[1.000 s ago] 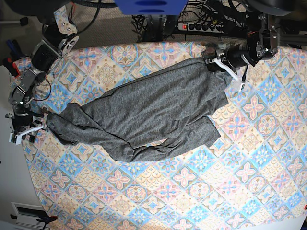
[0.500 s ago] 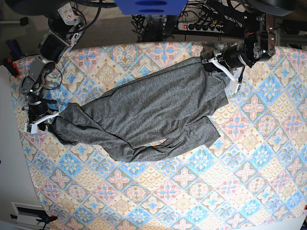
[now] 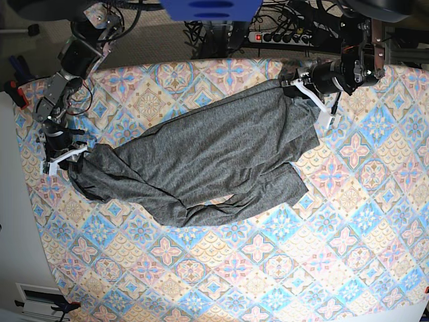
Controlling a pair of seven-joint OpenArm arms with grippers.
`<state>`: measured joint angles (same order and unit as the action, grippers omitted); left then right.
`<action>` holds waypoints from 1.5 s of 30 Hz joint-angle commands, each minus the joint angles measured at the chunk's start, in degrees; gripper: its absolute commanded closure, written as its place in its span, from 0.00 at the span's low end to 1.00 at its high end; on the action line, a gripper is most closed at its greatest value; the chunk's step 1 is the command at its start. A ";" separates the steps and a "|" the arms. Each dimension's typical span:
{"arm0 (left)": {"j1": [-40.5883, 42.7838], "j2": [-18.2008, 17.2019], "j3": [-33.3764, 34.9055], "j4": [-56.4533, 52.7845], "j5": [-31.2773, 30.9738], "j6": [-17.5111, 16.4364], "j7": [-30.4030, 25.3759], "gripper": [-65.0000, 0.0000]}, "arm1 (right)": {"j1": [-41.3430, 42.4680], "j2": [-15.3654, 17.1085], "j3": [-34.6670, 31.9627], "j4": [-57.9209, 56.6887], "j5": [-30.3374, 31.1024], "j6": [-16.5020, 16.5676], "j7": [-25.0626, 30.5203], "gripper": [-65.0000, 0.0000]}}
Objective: Layout the t-shirt on the table in an organized manner, then fold the t-shirt properly
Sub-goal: 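Hold the shirt with both grippers and stretch it lengthwise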
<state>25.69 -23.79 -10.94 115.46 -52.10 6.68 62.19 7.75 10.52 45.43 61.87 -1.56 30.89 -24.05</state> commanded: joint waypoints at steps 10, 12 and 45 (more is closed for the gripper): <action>-0.15 -0.52 -0.36 0.98 -0.78 -0.13 -0.08 1.00 | -1.90 -1.86 0.06 0.95 0.90 4.05 1.42 0.62; -0.15 -0.43 -0.27 0.98 -0.78 -0.13 0.00 1.00 | -1.99 -2.30 0.06 0.95 0.82 5.28 1.42 0.64; 3.19 -0.43 -0.27 0.98 -0.78 -0.13 0.18 1.00 | 25.88 4.82 -6.88 -18.57 -5.07 -4.39 -3.42 1.00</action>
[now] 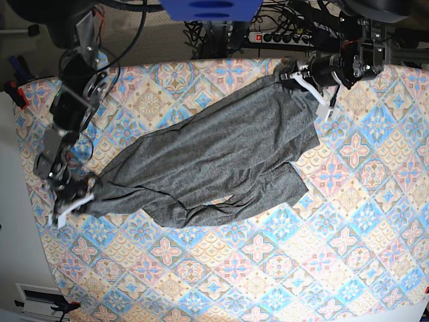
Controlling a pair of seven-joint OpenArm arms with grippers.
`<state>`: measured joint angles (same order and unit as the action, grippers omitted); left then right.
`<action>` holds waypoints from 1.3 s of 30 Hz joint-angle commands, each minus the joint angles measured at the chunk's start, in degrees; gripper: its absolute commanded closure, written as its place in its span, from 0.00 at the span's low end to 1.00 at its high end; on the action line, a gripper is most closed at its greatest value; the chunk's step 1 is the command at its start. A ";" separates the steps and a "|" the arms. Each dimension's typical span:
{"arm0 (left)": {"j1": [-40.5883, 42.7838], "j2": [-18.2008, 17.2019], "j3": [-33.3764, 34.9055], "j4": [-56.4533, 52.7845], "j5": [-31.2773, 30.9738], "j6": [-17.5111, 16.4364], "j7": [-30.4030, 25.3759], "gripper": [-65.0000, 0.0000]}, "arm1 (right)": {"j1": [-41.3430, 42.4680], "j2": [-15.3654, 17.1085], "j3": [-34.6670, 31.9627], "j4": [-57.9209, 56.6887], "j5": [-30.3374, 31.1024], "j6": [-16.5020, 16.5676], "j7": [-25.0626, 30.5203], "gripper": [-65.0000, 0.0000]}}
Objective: Layout the t-shirt on the table in an organized manner, then fold the t-shirt properly
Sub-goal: 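Hold the shirt with both grippers and stretch it lengthwise, then lower the stretched shirt onto the table and release both grippers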
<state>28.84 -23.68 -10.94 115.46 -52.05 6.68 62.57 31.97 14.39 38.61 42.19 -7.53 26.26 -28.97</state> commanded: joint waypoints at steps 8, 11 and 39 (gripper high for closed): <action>1.62 -0.54 -0.27 0.98 -0.83 -0.13 -0.37 1.00 | 5.79 3.67 3.54 -10.68 1.07 -9.07 7.39 1.00; 1.62 -0.63 -0.53 0.98 -0.83 -0.13 -0.19 1.00 | 6.06 3.67 6.36 -11.29 0.80 -10.13 7.21 1.00; 0.92 -3.79 1.40 0.98 24.76 -0.66 2.18 1.00 | -5.64 7.37 24.91 -0.39 0.98 -10.31 -1.75 1.00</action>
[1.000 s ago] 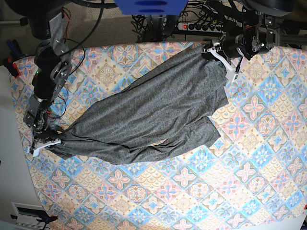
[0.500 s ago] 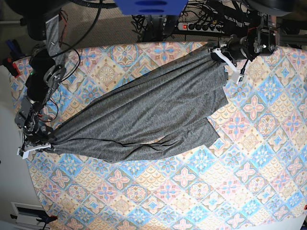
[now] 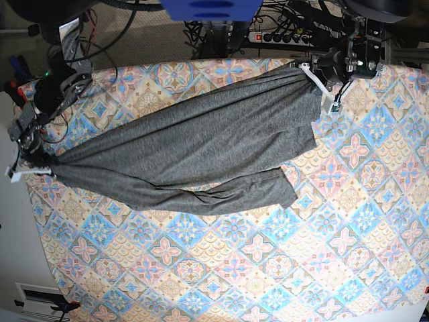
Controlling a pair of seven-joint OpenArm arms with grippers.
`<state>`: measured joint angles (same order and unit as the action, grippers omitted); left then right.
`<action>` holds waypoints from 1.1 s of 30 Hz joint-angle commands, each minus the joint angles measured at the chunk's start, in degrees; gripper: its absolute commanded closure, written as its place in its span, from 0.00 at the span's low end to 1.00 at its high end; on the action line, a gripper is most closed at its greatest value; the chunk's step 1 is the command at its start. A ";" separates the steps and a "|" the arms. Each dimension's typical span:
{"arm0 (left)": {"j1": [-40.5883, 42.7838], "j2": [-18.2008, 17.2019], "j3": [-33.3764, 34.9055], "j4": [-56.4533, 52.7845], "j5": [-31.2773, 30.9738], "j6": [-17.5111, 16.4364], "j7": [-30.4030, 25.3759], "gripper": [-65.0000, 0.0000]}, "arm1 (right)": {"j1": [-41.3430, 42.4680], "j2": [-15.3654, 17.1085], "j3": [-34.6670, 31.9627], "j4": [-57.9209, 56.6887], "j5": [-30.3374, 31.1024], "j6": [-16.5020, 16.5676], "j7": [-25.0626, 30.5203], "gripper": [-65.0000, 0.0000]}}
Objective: Layout the t-shirt on the table in an organized manner, then fold the t-shirt properly
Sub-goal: 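Lower the stretched shirt onto the table and release both grippers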
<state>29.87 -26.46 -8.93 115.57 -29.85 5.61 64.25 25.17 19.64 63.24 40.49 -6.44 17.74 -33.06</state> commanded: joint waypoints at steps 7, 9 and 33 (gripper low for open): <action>-6.35 -1.01 -0.61 0.78 6.24 0.42 0.94 1.00 | -3.41 2.03 4.49 8.78 -0.29 -1.78 0.14 1.00; -8.29 -1.10 -0.61 0.78 6.07 0.33 1.03 1.00 | -3.41 2.03 4.49 10.54 -0.29 -1.78 -2.68 1.00; -31.41 1.01 -1.14 -2.03 6.33 -4.33 15.36 1.00 | 7.32 2.03 -8.87 15.73 -0.11 -1.52 -6.55 1.00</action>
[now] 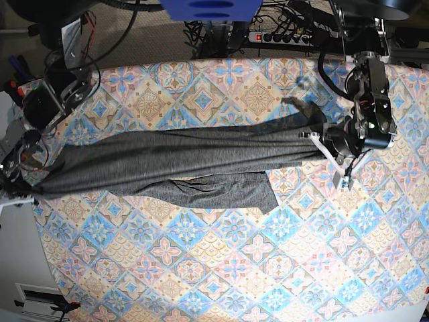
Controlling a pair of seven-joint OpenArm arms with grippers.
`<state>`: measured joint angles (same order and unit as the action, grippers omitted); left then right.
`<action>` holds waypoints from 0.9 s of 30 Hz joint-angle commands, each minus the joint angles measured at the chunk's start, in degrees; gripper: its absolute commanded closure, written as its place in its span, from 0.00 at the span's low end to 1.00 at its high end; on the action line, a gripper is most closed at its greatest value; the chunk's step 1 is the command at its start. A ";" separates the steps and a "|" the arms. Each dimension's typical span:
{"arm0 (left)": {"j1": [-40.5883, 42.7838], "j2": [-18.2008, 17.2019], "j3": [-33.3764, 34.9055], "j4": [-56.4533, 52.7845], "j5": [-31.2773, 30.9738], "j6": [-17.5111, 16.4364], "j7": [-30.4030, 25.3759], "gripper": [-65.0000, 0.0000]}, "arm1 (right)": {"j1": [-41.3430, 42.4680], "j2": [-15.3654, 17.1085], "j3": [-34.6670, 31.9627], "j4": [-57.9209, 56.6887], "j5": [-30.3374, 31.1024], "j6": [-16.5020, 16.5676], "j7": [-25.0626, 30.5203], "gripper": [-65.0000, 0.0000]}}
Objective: Layout the t-shirt on the table in an organized manner, then fold the t-shirt properly
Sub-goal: 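Lower the stretched shirt onto the table and release both grippers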
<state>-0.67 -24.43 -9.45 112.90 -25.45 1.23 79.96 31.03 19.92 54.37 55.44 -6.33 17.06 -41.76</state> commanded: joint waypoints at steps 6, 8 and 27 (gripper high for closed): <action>-7.55 0.29 -0.61 -6.04 2.20 0.04 -0.36 1.00 | 5.77 1.75 0.00 -11.70 -0.57 -0.84 5.49 1.00; -10.45 0.29 -0.61 -9.65 2.20 0.04 -0.80 1.00 | 6.12 1.84 -0.08 -16.71 -0.57 -0.84 9.63 0.96; -16.34 1.52 -0.09 -30.04 2.20 0.39 -14.78 0.68 | 5.85 1.84 -22.94 -28.93 -0.49 -1.02 25.54 0.55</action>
<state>-15.44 -22.20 -9.37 81.89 -23.09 1.48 65.67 34.92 20.84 31.35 25.39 -7.44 15.84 -17.65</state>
